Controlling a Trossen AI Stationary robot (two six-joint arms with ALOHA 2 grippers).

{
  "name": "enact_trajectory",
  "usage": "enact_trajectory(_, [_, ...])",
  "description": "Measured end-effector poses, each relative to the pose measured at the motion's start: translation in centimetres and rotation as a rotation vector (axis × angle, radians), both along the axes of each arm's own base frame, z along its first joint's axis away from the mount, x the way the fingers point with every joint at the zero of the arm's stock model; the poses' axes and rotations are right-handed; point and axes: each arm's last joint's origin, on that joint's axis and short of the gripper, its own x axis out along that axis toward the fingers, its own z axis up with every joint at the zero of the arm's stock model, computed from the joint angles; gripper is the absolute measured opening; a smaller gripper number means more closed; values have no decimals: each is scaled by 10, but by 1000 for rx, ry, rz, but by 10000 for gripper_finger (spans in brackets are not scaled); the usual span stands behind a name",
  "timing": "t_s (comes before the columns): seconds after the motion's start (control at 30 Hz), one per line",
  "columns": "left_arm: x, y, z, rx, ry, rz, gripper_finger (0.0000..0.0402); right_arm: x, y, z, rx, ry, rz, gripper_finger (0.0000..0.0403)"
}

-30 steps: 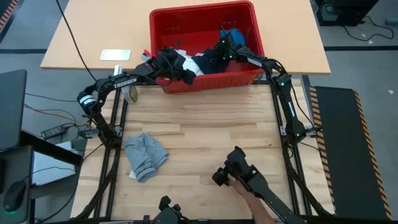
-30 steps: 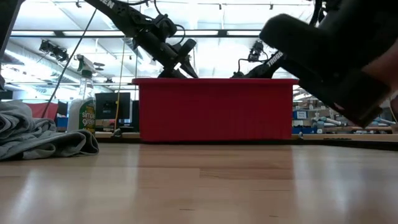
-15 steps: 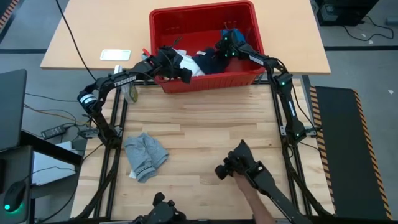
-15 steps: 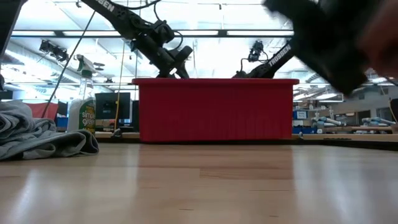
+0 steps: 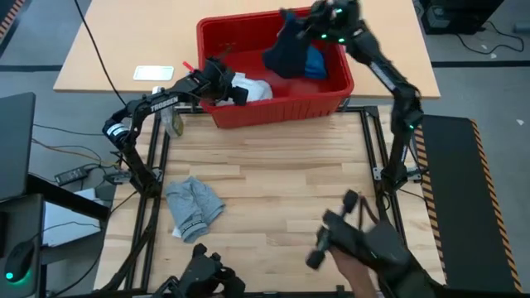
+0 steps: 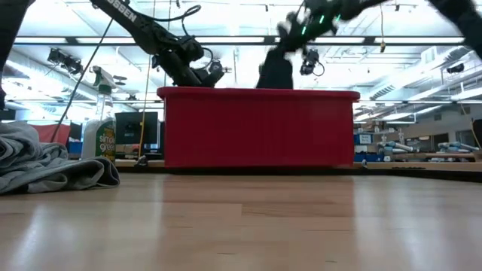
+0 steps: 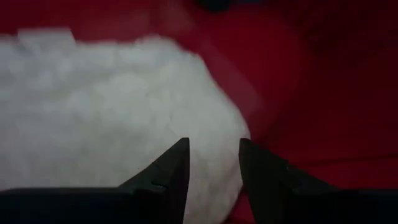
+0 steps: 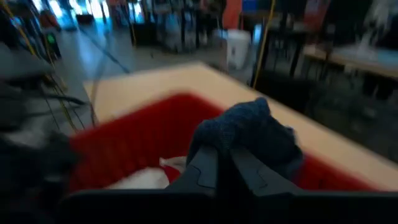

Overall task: Fold laundry
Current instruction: Remove the black pants from the red laundry bin

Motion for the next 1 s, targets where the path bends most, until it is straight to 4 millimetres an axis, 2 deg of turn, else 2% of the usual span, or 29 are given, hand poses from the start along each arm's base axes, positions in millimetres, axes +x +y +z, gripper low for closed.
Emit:
enact_trajectory(0.13, [-6, 7, 15, 49, -115, -33, 141, -9, 44, 39, -54, -37, 35, 16])
enact_trajectory(0.23, [-10, -1, 40, 126, -210, -115, 141, -11, 77, 61, -93, -69, 99, 16])
enact_trajectory(0.4, [-20, -30, 89, 293, -208, -251, 141, -15, 132, 95, -138, -167, 224, 16])
enact_trajectory(0.5, [-28, -57, 119, 404, -218, -355, 141, -13, 159, 104, -111, -209, 307, 16])
enact_trajectory(0.57, [-32, -76, 131, 442, -233, -431, 141, -13, 176, 108, -80, -217, 382, 16])
enact_trajectory(0.63, [-32, -90, 134, 427, -231, -491, 141, -11, 191, 107, -12, -204, 443, 15])
enact_trajectory(0.73, [-27, -104, 130, 379, -209, -554, 141, -2, 208, 92, 136, -102, 469, 15])
enact_trajectory(0.9, [-18, -123, 117, 258, -139, -631, 141, 16, 234, 53, 362, 183, 352, 15])
enact_trajectory(1.0, [-15, -133, 97, 159, -137, -629, 141, 23, 252, 35, 394, 327, 268, 15])
